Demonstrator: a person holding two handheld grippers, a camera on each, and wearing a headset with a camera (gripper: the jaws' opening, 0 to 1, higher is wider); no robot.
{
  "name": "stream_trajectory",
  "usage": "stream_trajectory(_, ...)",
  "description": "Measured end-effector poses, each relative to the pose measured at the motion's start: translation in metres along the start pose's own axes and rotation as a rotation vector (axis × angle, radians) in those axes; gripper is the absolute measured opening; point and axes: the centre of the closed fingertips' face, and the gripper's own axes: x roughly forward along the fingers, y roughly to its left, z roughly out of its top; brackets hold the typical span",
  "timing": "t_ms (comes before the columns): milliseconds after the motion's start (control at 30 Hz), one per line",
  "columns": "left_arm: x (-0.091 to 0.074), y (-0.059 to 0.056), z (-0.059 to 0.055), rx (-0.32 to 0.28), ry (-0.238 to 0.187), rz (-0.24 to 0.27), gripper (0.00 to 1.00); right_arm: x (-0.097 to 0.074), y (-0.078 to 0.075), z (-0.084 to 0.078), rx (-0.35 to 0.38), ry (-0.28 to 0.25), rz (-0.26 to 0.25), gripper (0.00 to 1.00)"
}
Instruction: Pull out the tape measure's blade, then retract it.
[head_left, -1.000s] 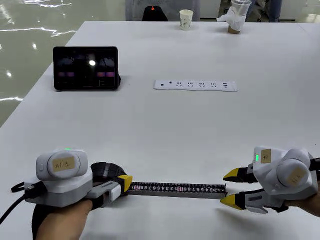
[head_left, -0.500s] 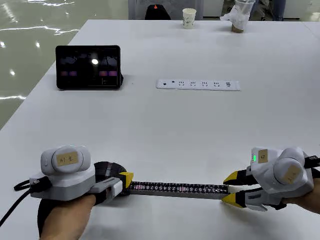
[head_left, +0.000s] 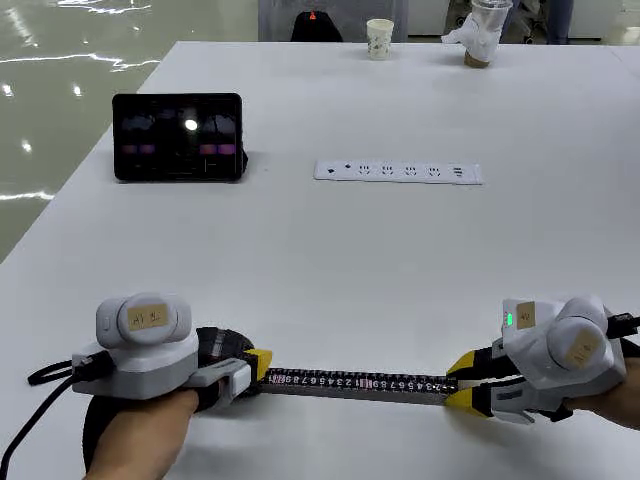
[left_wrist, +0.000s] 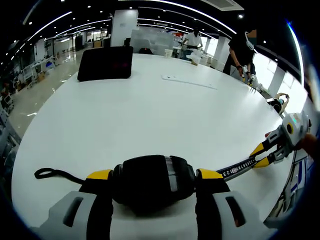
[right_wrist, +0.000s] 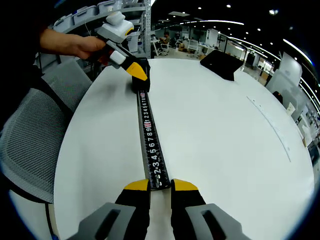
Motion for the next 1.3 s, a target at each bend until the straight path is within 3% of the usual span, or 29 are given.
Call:
stream_trajectory(400,0.0006,0.0004,-0.0016,0.004,0.021,0.007,0.62,0.0004,-0.0005,0.0014,0.002,-0.022,-0.012,0.11)
stream_trajectory(1300,0.0006,0.0024,-0.0033,0.010,0.047,0.009,0.57,0.0003,0.0002,0.0009,0.006,-0.013,-0.009,0.10)
